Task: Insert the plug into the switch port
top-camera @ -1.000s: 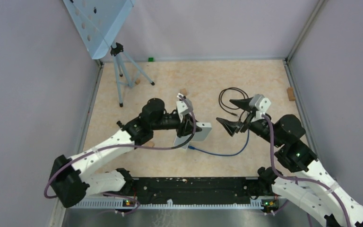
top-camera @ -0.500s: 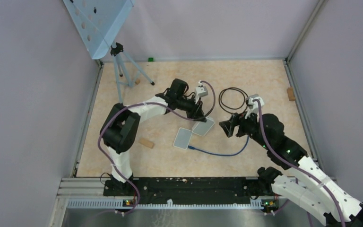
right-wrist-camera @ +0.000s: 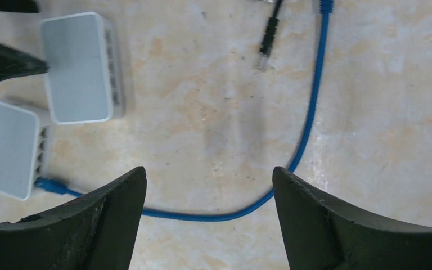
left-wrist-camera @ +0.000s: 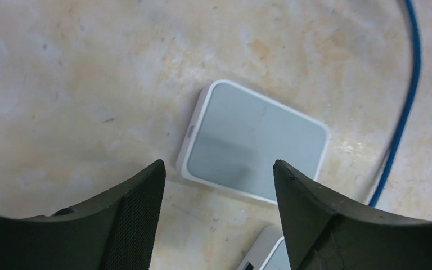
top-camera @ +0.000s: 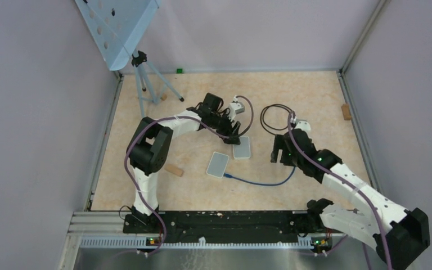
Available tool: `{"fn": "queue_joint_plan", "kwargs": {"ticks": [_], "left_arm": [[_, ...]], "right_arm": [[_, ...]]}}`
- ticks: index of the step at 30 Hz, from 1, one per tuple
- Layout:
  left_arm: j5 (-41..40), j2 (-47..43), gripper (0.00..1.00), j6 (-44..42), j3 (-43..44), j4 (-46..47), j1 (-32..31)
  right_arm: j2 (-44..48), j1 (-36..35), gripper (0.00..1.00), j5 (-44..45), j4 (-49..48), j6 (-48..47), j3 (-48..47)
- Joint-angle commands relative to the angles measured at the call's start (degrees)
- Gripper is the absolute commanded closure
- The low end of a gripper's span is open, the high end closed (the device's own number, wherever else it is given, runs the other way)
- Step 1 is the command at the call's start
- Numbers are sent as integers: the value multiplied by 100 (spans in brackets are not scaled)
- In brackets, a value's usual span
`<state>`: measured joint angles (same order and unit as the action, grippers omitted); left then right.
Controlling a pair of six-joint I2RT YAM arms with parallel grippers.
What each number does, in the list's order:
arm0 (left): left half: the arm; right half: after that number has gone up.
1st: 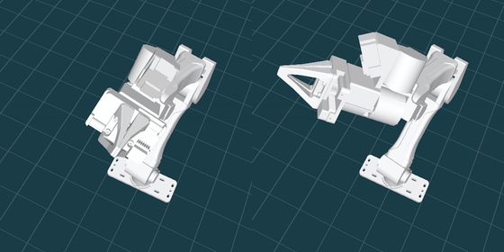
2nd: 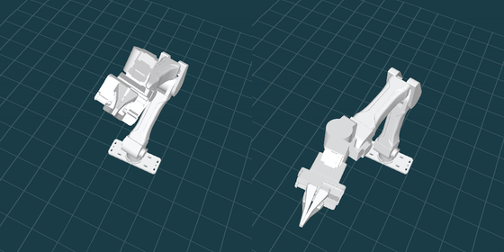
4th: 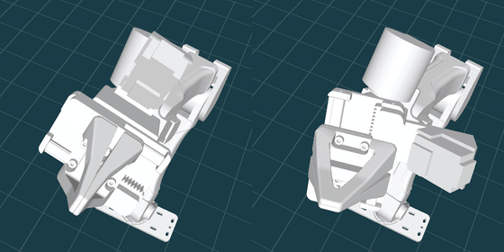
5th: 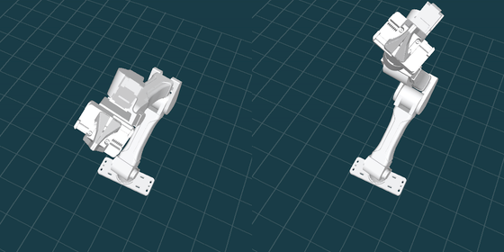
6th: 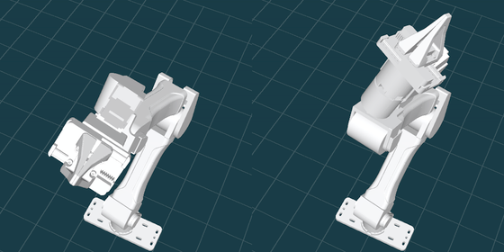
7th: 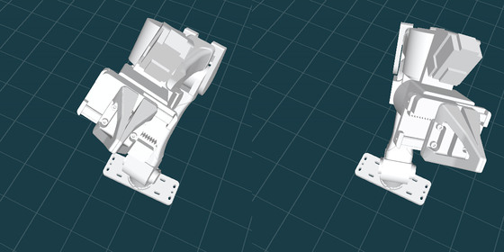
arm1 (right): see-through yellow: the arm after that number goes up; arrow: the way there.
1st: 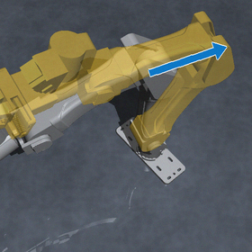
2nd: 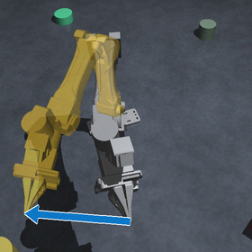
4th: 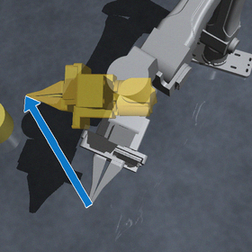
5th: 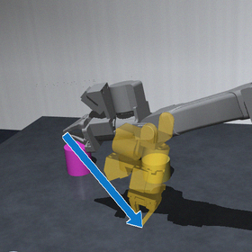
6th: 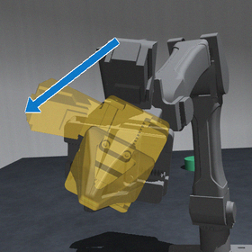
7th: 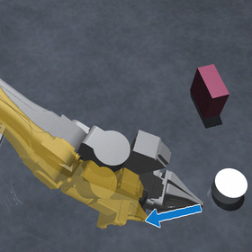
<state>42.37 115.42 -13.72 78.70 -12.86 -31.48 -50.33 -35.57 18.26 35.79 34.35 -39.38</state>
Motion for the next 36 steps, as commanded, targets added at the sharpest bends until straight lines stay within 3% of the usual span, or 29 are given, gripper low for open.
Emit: {"fn": "queue_joint_plan", "kwargs": {"ticks": [1,3,5,10,17,29,36], "left_arm": [[-698,-151,19,99,-187,180,20],[-832,-214,4,218,-212,167,21],[-992,-346,2,334,-258,162,24],[-1408,-926,1,739,-496,271,20],[-1880,-2017,1,2121,-1383,754,-17],[-2485,-3858,1,3020,-2767,1032,-46],[-2557,-4300,1,3166,-2828,847,-48]], "right_arm": [[-453,813,20,-67,-262,-93,-139],[-511,1323,20,-330,-718,-211,52],[-647,1819,20,-586,-1093,-267,163],[-1562,2314,26,-630,-1598,-518,-21],[-2774,2584,49,-301,-2444,-649,-81],[-3778,2766,62,-177,-2688,-905,-456],[-3759,2766,91,-297,-2714,-947,-501]]}}
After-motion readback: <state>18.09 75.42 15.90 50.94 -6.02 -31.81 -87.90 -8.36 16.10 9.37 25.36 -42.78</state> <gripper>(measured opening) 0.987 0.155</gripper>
